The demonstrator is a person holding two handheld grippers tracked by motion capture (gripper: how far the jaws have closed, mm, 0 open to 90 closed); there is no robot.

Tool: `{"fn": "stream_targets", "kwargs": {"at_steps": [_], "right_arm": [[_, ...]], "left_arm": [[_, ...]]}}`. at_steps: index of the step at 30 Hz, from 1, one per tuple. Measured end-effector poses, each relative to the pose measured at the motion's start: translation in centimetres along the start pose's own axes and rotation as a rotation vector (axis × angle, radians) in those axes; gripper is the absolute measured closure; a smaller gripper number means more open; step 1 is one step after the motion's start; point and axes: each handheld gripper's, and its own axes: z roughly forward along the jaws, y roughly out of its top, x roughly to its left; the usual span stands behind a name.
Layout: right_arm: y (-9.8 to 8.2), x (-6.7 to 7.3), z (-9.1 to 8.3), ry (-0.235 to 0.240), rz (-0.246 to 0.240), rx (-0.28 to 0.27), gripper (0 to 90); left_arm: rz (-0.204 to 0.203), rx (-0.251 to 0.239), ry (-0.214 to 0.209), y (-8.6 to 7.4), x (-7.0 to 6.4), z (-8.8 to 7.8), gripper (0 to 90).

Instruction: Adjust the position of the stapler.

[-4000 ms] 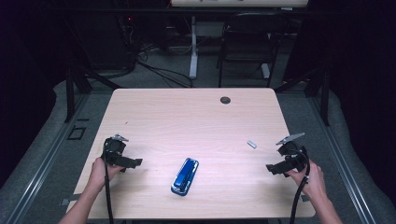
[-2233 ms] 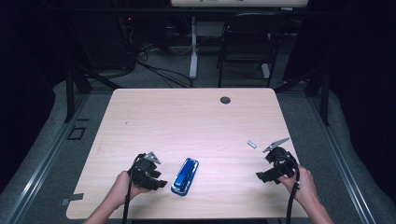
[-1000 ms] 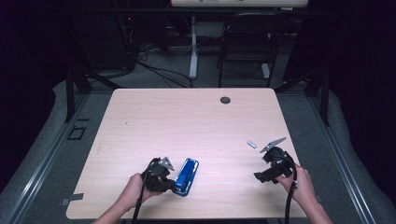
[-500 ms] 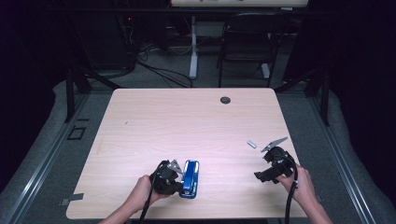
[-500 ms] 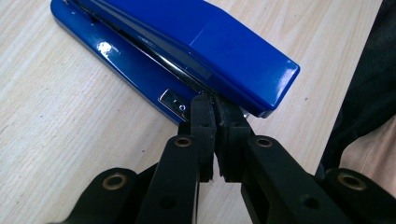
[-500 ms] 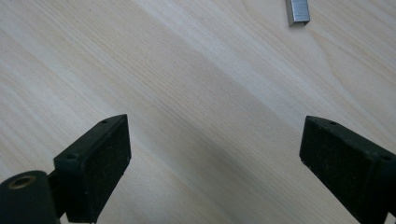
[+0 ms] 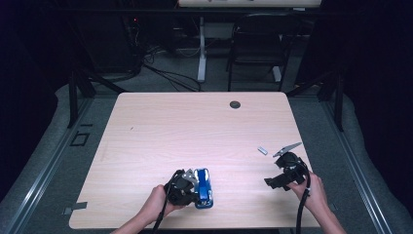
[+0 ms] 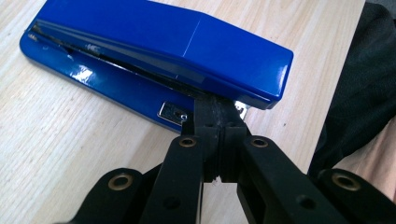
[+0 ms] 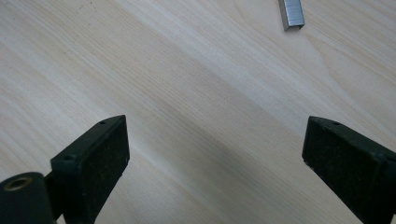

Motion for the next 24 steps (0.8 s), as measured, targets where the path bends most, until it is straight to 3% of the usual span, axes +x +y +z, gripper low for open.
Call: {"fn": "stream_targets", "kwargs": {"at_steps": [11,18,24], "right_arm": [[0.2,0.2,0.0,0.001,-0.01,0.001,9.1],[0.3,0.5,-0.1,0.013,-0.023,-0.036,6.9],[0.7,1.2,-0.1,0.054,-0.035,-0.047,7.0]], "left_arm": [[0.013,-0.009,-0.016,0.9,-0.5,0.8,89.6],[0.027,-0.01,-0.034,1.9,-1.0,1.6,89.4],[0.02,-0.017,-0.045,2.5,-1.0,2.0,87.9]]}}
